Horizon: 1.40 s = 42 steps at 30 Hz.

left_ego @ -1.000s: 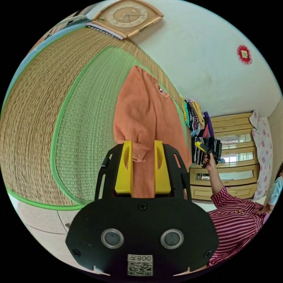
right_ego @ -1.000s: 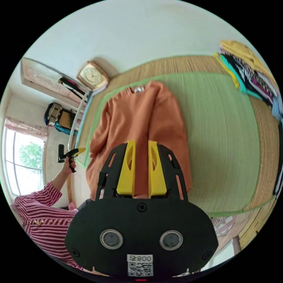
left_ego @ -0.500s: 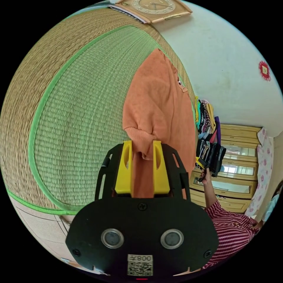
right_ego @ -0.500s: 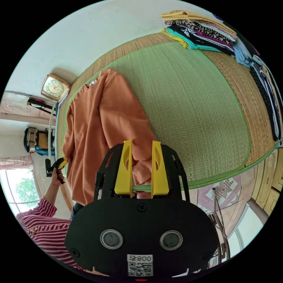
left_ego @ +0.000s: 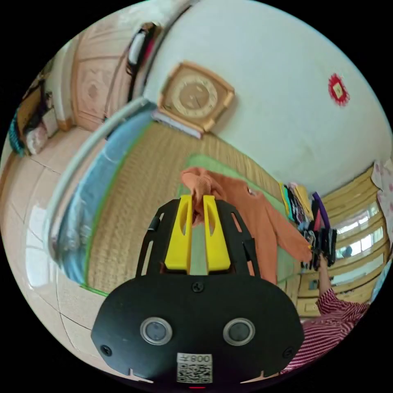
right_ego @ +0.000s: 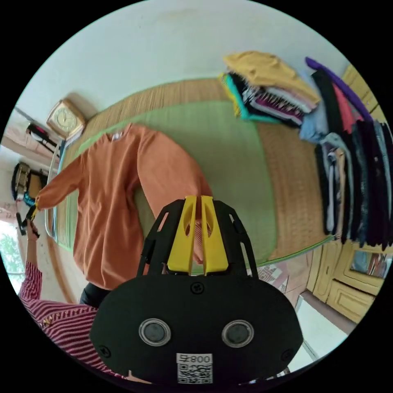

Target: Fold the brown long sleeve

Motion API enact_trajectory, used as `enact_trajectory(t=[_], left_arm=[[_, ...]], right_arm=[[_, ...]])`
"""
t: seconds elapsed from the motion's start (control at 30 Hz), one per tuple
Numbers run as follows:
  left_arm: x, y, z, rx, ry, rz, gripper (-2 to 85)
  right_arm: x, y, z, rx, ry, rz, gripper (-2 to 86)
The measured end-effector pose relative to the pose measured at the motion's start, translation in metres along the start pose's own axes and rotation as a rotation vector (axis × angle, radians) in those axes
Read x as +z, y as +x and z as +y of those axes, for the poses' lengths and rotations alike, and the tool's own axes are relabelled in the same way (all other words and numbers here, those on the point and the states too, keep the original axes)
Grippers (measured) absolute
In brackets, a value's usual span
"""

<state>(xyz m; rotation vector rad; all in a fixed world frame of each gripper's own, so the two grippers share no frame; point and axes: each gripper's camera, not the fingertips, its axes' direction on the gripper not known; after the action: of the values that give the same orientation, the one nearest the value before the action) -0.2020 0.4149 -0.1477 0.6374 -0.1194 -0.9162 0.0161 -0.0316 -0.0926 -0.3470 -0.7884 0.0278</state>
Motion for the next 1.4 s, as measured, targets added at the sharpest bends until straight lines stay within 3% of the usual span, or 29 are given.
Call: enact_trajectory(t=[0.07,0.13,0.27,0.4,0.53,0.7,0.9,1.03,1.17,1.4], left_arm=[[-0.02,-0.022,-0.002,-0.078,0.044,-0.027,6.2],[-0.009,-0.032,0.015,-0.09,0.008,0.071,7.0],[0.066,-0.045,0.107,-0.127,-0.267,0.215,8.8],[0.115,-0.059,0.204,-0.236,-0.499,0.331,10.3],[0.105,-0.085,0.269,-0.366,-0.467,0.476,9.9],[0.095,-0.092,0.301,-0.364,-0.523,0.491,12.5],[0.119,-0.099,0.312,-0.36,-0.565,0.587,12.6],[0.111,-0.103,0.314,-0.369,-0.532,0.636,9.1],[0.08,-0.103,0.315,-0.335,-0.479,0.685,4.8],[0.004,-0.073,0.288,-0.138,-0.378,0.794,3.0]], right_arm=[[-0.026,0.024,-0.014,0.057,0.049,-0.032,4.9],[-0.034,0.042,-0.012,0.119,0.087,-0.011,4.8],[0.004,0.051,0.034,0.138,0.063,-0.176,5.0],[0.089,0.038,0.13,0.113,-0.121,-0.363,6.5],[0.141,0.032,0.234,0.147,-0.245,-0.505,7.8],[0.168,0.037,0.315,0.216,-0.262,-0.64,9.0],[0.193,0.033,0.348,0.199,-0.282,-0.705,9.9],[0.199,0.03,0.355,0.196,-0.281,-0.778,5.9],[0.177,0.025,0.362,0.118,-0.255,-0.799,2.5],[0.05,0.051,0.367,-0.011,-0.082,-0.825,0.5]])
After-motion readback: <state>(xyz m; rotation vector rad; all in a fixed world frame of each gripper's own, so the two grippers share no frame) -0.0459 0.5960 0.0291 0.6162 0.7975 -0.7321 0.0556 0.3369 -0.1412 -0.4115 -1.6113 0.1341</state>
